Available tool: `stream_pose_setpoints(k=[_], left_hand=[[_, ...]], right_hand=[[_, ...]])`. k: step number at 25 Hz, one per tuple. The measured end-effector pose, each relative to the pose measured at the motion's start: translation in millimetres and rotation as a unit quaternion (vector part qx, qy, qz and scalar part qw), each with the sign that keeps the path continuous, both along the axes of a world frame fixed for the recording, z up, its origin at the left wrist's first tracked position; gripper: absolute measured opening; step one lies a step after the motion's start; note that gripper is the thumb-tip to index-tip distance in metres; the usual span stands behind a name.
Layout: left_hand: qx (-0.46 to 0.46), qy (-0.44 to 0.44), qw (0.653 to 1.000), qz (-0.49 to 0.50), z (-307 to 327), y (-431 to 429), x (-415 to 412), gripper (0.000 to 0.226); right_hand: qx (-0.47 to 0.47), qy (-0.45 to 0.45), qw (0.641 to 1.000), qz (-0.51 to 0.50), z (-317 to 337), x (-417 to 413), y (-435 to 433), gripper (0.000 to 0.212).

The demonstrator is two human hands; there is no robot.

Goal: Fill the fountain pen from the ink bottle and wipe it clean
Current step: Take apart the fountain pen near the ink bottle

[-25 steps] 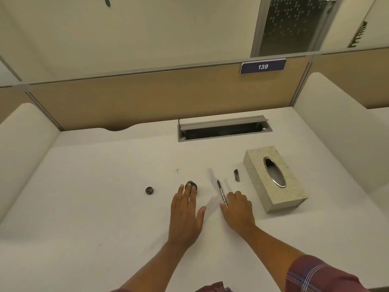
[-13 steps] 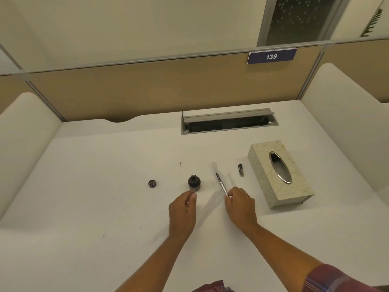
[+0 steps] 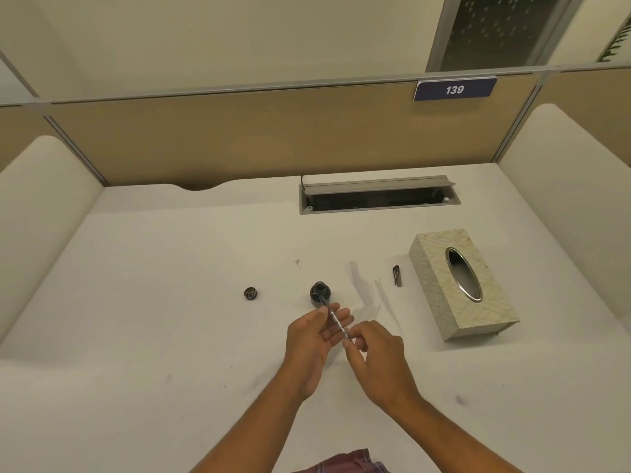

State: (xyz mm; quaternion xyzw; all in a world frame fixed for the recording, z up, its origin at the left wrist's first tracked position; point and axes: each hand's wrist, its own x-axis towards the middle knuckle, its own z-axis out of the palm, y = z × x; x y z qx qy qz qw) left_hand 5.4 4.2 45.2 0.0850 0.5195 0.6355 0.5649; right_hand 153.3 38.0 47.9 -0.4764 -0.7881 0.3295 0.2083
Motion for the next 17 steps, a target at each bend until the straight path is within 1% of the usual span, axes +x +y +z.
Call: stream_pose_setpoints(k=[2,3,5,6,7,8,10,11,12,13,15,16,17], left_hand=[[0.002,0.001,1.000,-0.001,-1.7,-3.3,-0.5,0.029],[0.002,0.004,1.000,-0.002,-2.0,-4.3,-1.6,0.028],[0.003,-0.002,1.000,0.001,-1.3,-4.1,-4.6,0.028],[0.006,-0.010,1.000,0.004,-0.2,-3.4,-6.4,0.028],[0.009,-0.017,1.000,0.007,1.1,-2.4,-8.1,0.028],[0.013,-0.023,1.000,0.009,1.8,-1.4,-9.8,0.028],[0.016,-0.031,0.999,0.013,1.8,0.0,-12.4,0.028],[0.017,-0.036,0.999,0.014,1.6,0.9,-13.7,0.028],[0.019,-0.042,0.999,0.015,1.5,1.7,-14.5,0.027],[0.021,-0.050,0.998,0.015,1.9,2.6,-15.4,0.027],[0.030,-0.066,0.997,0.020,3.3,4.1,-16.3,0.027],[0.034,-0.072,0.997,0.024,4.4,5.1,-16.5,0.027],[0.035,-0.076,0.996,0.027,5.9,5.9,-16.5,0.027]], right_hand=[[-0.008,-0.023,1.000,0.005,-0.9,-0.9,-2.7,0.001],[-0.016,-0.031,0.999,0.006,-0.7,-1.4,-3.1,0.003],[-0.034,-0.026,0.999,0.008,2.3,-2.4,-1.8,0.004],[-0.063,-0.007,0.998,0.004,4.5,-2.7,0.3,0.003],[-0.115,0.022,0.993,-0.006,7.1,-3.6,3.2,0.009],[-0.188,0.053,0.981,-0.019,10.2,-3.8,6.7,0.019],[-0.352,0.093,0.931,-0.026,16.3,-2.7,12.9,0.038],[-0.418,0.111,0.901,-0.017,18.5,-1.2,15.4,0.043],[-0.463,0.131,0.877,-0.008,19.4,0.5,17.6,0.044],[-0.488,0.150,0.860,-0.005,19.7,1.9,19.9,0.042],[-0.504,0.178,0.845,-0.014,20.8,1.7,23.2,0.037],[-0.499,0.181,0.847,-0.023,21.4,0.7,23.8,0.035],[-0.484,0.177,0.856,-0.030,22.5,-0.6,23.9,0.034]])
